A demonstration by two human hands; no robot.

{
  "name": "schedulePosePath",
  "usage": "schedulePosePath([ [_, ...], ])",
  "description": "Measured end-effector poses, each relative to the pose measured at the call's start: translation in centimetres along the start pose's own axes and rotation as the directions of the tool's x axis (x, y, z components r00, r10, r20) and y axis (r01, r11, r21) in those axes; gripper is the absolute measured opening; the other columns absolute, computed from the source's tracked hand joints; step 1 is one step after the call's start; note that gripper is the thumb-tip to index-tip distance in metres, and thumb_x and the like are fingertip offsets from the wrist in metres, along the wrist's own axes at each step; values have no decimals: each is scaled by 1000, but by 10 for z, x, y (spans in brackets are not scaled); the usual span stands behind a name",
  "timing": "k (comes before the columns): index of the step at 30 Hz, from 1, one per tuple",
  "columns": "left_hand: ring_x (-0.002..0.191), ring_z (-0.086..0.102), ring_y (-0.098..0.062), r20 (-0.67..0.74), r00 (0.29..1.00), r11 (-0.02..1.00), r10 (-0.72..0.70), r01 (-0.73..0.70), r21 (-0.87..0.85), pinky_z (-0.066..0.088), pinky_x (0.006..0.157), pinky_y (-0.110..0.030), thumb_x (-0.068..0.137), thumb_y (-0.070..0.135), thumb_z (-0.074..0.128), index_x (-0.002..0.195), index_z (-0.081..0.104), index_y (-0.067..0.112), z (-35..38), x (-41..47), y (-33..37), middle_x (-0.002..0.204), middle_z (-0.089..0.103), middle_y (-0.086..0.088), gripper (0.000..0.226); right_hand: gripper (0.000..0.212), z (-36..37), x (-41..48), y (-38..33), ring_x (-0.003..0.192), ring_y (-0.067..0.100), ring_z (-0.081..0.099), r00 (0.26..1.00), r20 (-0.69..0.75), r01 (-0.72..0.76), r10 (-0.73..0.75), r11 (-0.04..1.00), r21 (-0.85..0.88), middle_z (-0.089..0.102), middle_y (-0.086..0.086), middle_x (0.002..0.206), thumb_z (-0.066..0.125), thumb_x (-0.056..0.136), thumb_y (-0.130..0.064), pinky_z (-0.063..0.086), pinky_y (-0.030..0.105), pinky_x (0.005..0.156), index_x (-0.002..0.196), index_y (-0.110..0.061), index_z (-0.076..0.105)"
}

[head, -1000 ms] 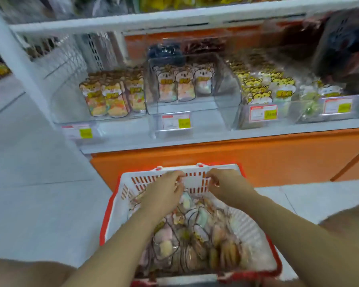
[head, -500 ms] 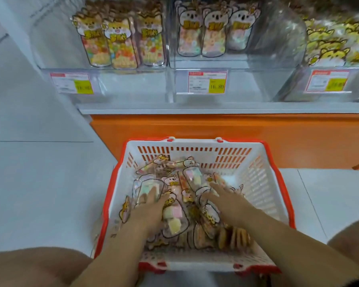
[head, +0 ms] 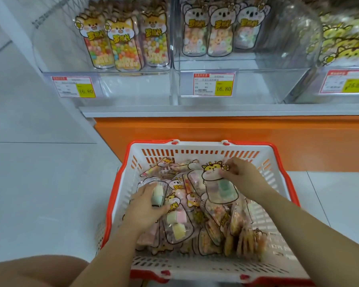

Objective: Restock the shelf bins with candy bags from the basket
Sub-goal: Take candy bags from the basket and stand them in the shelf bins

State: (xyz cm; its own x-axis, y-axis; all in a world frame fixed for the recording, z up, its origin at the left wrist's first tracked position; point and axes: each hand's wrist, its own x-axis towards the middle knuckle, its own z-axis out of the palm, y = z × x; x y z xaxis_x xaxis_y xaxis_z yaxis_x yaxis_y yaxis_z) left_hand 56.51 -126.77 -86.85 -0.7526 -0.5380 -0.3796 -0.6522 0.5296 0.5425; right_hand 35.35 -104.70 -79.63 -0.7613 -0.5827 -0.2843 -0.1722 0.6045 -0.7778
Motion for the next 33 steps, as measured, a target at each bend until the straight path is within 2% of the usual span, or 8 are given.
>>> schedulePosePath([
  [6,152,15,-32,226,969,986,-103,71,148,30,119,-47,76,59,75,159,7,34,6,-14,-4,166,-7,1,111,15,24,-12,4,62,14,58,987,31,-163,160,964,212,59,-4,65,68,94,-28,50,37,67,87,-22,56],
  [10,153,6,-34,238,964,946,-120,39,321,28,119,-52,85,21,70,158,-1,40,8,-22,-4,166,-14,5,104,14,34,-19,4,52,0,49,986,67,-160,151,975,155,55,-11,63,67,95,-30,39,18,53,90,-19,59],
  [14,140,39,-29,175,984,931,-31,-35,363,42,110,-41,96,18,55,155,24,34,-2,-27,3,164,16,-2,69,21,38,-19,0,37,-1,44,985,83,-164,154,979,125,53,-8,60,67,95,-29,32,15,44,94,-9,61],
  [17,85,64,-11,-50,994,944,92,-72,323,55,76,-31,104,21,41,127,54,29,-19,-30,19,116,66,3,28,19,38,-18,-5,39,-1,48,983,85,-172,161,975,140,60,-3,65,67,95,-29,36,15,43,98,-10,64],
  [23,73,61,-27,-384,908,982,168,-121,143,47,71,-37,102,29,53,90,61,24,-89,-20,61,73,62,3,15,42,24,-6,-14,53,18,42,981,16,-191,193,946,261,46,-6,51,71,92,-28,35,31,60,61,-16,45],
  [27,64,48,-15,-123,987,980,100,-120,-162,36,62,-30,100,28,57,75,55,23,-114,-11,61,67,52,4,26,42,9,-6,-27,58,21,44,972,-176,-104,155,957,272,46,16,59,69,91,-30,36,34,62,65,-7,47],
  [30,81,57,-8,168,983,978,76,-41,-205,42,72,-26,100,30,59,93,66,12,-98,-7,56,88,61,9,21,44,8,-15,-47,52,18,38,946,-325,18,-14,1000,11,41,0,53,65,93,-24,29,31,54,59,-16,39],
  [33,80,54,-14,236,970,993,64,-37,-116,47,79,-34,98,29,63,79,56,19,-62,0,53,84,53,4,22,39,25,-27,-55,47,11,39,968,-236,45,-81,987,-154,45,-4,52,65,92,-22,29,19,46,59,-20,44],
])
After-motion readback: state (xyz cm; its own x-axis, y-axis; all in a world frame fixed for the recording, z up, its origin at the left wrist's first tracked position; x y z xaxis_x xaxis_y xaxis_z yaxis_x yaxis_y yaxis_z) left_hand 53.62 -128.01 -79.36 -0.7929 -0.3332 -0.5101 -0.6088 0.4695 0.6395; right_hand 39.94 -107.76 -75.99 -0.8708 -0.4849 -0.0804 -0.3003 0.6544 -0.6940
